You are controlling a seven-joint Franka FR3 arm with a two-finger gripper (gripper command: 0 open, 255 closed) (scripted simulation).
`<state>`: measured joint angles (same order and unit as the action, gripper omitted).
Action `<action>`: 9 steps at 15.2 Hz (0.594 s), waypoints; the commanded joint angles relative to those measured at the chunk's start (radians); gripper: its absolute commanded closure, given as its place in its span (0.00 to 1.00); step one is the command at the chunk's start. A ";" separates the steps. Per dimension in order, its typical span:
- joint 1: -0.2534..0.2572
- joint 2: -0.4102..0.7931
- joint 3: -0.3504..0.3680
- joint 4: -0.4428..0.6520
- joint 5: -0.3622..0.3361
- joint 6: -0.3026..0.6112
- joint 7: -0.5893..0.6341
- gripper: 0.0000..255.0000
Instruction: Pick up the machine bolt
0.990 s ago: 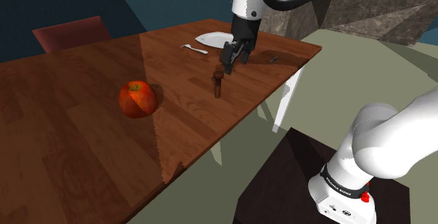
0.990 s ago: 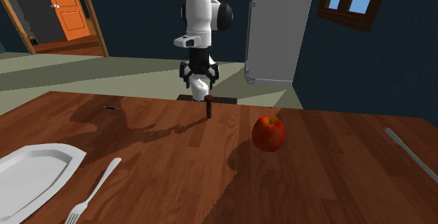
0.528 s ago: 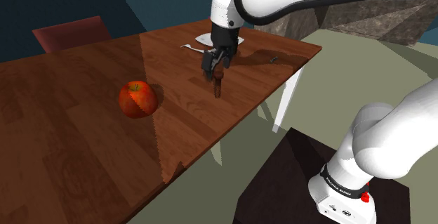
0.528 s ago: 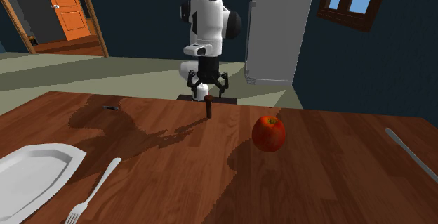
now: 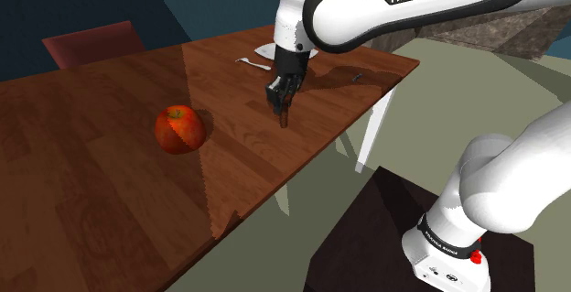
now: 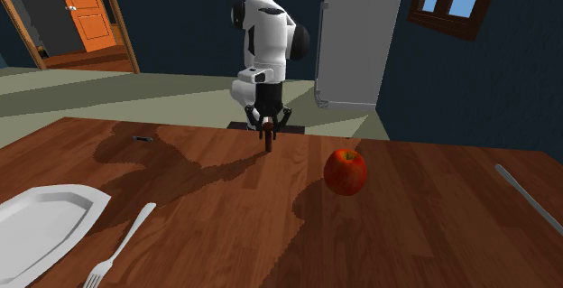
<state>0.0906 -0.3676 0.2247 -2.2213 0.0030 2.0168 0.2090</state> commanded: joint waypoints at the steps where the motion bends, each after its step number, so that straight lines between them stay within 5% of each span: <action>1: 0.000 0.001 0.000 0.000 0.000 0.001 0.000 1.00; 9: 0.000 0.000 0.000 0.011 0.000 -0.011 -0.001 1.00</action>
<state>0.0908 -0.3681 0.2251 -2.2168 0.0033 2.0123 0.2092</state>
